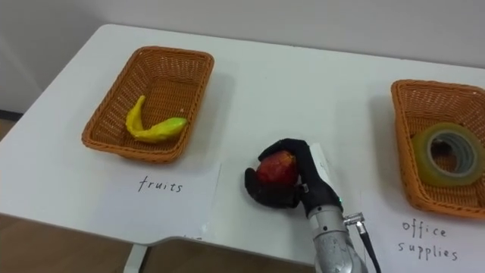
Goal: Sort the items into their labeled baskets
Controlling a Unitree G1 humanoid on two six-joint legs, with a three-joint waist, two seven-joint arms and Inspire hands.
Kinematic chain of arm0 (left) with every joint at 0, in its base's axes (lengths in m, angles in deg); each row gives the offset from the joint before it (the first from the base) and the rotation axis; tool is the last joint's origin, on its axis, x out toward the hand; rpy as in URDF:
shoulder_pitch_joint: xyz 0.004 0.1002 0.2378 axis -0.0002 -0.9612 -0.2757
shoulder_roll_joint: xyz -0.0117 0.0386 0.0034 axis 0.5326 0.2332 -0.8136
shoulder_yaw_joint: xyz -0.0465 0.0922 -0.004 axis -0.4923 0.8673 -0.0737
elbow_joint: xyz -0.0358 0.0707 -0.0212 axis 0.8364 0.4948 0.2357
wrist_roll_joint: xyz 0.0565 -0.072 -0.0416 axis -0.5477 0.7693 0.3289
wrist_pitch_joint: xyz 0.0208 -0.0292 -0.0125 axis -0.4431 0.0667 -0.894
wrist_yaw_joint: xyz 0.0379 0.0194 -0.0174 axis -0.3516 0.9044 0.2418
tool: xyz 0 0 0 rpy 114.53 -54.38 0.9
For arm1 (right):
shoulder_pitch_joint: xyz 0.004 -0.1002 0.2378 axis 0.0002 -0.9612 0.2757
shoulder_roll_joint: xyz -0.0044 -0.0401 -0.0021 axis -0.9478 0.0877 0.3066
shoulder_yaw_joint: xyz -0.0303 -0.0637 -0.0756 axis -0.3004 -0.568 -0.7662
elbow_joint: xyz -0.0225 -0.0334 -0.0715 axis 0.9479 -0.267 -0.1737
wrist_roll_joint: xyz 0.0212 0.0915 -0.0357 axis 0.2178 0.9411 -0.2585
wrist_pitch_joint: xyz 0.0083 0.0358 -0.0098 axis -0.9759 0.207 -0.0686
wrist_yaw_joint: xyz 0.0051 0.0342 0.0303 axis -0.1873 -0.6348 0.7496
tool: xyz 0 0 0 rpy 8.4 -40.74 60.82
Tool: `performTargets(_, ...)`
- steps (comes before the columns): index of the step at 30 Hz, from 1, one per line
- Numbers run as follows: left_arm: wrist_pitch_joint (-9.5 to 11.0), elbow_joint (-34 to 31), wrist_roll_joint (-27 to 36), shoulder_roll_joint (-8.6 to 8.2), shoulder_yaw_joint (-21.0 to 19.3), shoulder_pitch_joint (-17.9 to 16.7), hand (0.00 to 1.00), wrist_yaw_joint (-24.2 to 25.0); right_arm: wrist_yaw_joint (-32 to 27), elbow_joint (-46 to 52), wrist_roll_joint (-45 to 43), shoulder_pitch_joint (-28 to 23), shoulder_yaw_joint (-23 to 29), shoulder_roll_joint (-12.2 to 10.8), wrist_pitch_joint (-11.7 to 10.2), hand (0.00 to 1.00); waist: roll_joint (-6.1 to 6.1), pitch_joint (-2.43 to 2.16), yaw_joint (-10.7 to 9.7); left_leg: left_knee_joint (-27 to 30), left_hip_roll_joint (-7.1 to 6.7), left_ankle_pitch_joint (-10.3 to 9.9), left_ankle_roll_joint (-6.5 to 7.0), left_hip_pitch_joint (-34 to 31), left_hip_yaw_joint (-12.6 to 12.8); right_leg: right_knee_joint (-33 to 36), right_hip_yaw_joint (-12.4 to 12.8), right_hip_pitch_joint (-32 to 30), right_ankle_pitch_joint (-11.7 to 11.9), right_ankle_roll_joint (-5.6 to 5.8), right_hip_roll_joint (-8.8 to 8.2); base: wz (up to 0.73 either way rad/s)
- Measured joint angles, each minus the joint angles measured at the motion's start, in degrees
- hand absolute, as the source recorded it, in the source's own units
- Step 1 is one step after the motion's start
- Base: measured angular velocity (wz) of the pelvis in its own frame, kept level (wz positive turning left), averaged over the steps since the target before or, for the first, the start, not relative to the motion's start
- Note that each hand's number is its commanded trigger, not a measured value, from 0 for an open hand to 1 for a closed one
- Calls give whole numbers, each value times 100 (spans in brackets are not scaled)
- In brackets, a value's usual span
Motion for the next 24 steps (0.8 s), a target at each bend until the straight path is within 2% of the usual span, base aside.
performTargets(2, 0, 6, -16, -41, -35, 35, 0, -82, 120, 237, 82, 3, 46, 2, 217, 100, 3, 12, 7, -3, 0, 1, 1, -1, 12, 10, 1, -7, 0, 0, -2, 0)
performTargets(4, 0, 16, -17, -48, -27, 47, 0, -82, 120, 442, 157, 17, 51, 1, 244, 100, 17, 35, 9, -4, 0, 1, 1, 0, 17, 12, 6, -10, 0, 0, -2, 0)
performTargets(6, 0, 22, -15, -48, -24, 44, 0, -78, 120, 674, 172, 75, 54, 7, 271, 100, 10, 37, 10, -15, 1, 2, 1, 4, 16, 13, 5, -10, 0, 0, -2, 0)
performTargets(10, -2, 29, -330, -17, -60, 28, 0, -50, 93, 1252, 126, 505, 69, 98, 332, 100, -18, 46, 148, -43, 9, 7, -6, 0, 24, 7, -24, -40, 2, -4, 7, -2)
performTargets(14, -16, 60, -408, -7, -87, 9, 0, -52, 33, 1446, 226, 1186, 63, 118, 364, 100, -116, 53, 311, -49, 15, 8, -9, 29, 6, -1, -83, 1, 2, -3, 6, 4)
performTargets(15, -18, 59, -408, 1, -88, 9, 0, -52, 25, 1445, 227, 1277, 53, 115, 399, 100, -129, 60, 337, -47, 14, 9, -8, 57, 1, -2, -91, 23, 2, -3, 5, 7)
performTargets(16, -27, 58, -424, 14, -86, 5, 0, -49, 15, 1430, 267, 1425, 12, 101, 452, 100, -149, 88, 369, -55, 13, 7, -6, 112, -15, -14, -138, 89, 1, -2, 1, 7)
performTargets(17, -35, 57, -458, 18, -93, 4, 0, -53, 19, 1423, 278, 1547, -45, 87, 461, 100, -186, 88, 438, -73, 11, 6, -4, 112, -28, -7, -163, 89, 1, -1, -3, 6)
performTargets(19, -35, 54, -458, 58, -93, 14, 0, -63, 62, 1415, 278, 1729, -135, 79, 461, 100, -244, 92, 482, -72, 7, 5, -4, 96, -60, -12, -195, 90, 2, 0, -4, 11)
performTargets(20, -42, 56, -458, 90, -92, 9, 0, -68, 90, 1407, 279, 1776, -156, 72, 461, 100, -284, 85, 497, -58, 1, 6, -4, 82, -133, -11, -297, 115, 2, 0, -13, 22)
performTargets(24, -70, 52, -470, 125, -100, -28, 0, -82, 116, 1378, 359, 1783, -199, 69, 539, 100, -357, 72, 635, -37, -8, 4, -4, 93, -261, -11, -420, 176, 2, 0, -15, 20)
